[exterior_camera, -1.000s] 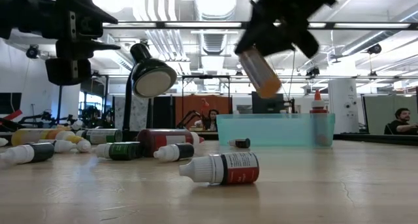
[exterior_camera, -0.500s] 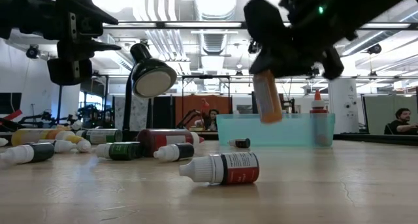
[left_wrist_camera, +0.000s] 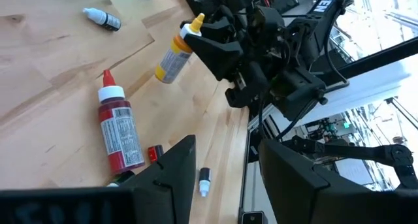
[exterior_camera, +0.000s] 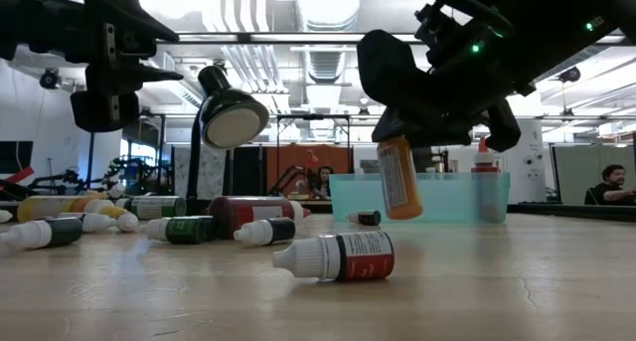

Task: Pick & Place food coloring
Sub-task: Put the large yellow food coloring bottle into the green bin

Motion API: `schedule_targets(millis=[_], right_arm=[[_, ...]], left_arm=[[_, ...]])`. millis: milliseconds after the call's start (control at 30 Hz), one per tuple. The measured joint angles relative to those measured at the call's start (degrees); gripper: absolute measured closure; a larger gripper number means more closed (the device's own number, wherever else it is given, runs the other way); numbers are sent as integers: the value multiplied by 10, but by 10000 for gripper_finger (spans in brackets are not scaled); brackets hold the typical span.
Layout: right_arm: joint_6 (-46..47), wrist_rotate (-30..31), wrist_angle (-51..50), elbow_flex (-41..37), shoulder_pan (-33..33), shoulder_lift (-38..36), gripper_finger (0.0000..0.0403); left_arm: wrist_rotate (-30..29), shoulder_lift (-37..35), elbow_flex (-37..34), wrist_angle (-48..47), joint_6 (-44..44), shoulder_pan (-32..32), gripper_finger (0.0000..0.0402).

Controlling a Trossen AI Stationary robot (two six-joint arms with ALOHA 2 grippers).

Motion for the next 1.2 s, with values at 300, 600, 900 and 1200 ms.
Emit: schedule_targets(millis=[300, 600, 900, 1200], right_arm=[[-7, -38, 0, 1, 0, 0, 268], [-11, -56, 0, 0, 0, -1, 266], [-95, -86, 0, 9, 0, -3, 236], [-143, -108, -1, 11, 0, -3, 167]], left_arm=[[0, 0, 0, -10, 0, 0, 262], [0, 0, 0, -9, 0, 0, 261], [0, 0, 0, -9, -5, 0, 261], [0, 0, 0, -9, -5, 0, 262]])
